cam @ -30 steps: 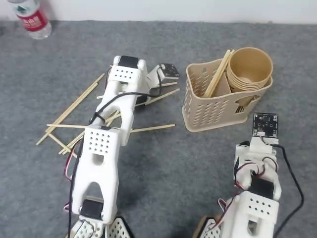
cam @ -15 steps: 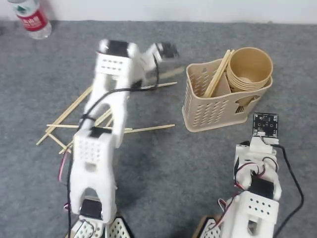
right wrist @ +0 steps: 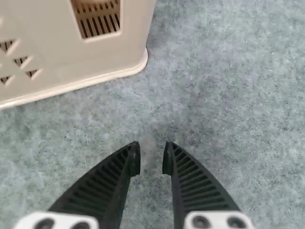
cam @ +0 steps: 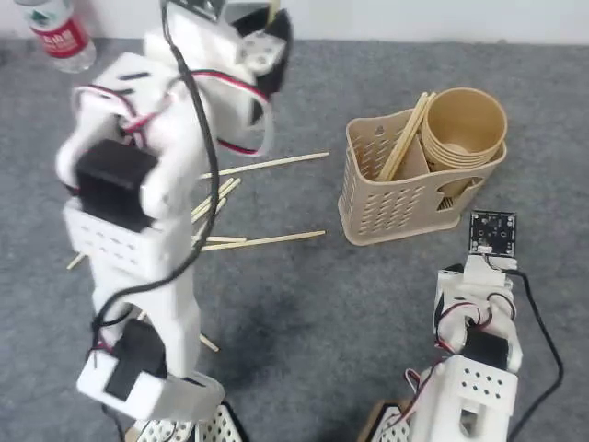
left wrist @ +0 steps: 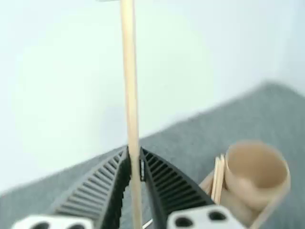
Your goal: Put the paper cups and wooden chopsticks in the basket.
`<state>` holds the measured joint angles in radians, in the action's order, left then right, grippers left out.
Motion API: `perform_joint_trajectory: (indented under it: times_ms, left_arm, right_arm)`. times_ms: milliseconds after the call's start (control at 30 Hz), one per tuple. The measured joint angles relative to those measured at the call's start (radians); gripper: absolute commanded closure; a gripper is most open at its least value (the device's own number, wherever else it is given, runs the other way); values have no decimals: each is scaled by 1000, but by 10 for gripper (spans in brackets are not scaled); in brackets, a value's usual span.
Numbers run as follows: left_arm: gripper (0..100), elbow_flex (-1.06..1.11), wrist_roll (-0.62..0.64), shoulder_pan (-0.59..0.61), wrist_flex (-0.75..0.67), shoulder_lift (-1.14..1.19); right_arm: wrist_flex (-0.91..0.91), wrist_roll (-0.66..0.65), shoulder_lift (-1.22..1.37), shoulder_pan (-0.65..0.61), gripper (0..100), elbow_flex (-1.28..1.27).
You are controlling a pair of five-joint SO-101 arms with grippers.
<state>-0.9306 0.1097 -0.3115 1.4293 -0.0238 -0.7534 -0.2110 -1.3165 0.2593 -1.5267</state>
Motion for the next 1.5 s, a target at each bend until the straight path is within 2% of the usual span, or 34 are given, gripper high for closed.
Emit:
perform_joint_trajectory:
  times_ms: [100,200,367,600,833,1033,1167,1300,1400,1500]
  left_arm:
    - [987,0,91,-104,3,2]
    - [988,0,127,-198,3,18]
    - [988,41,166,-253,-61,77]
    - [988,325,180,-288,-318,106]
    - [982,740,180,-272,-583,34]
    - [768,1115,167,-275,-835,-133]
    - [798,1234,150,-275,-862,-272]
    - [801,1261,72,-229,-845,-350]
    - [801,1223,38,-140,-732,-364]
    - [801,1132,-61,-8,-565,-364]
  right_arm:
    - [0,0,0,-2,902,0]
    - [0,0,0,2,902,0]
    - [0,0,0,-3,902,0]
    - [0,0,0,-2,902,0]
    - [0,0,0,-3,902,0]
    - [0,0,0,-3,902,0]
    - [0,0,0,-3,902,0]
    - [0,0,0,-3,902,0]
    - [0,0,0,-2,902,0]
    - [0,0,0,-3,902,0]
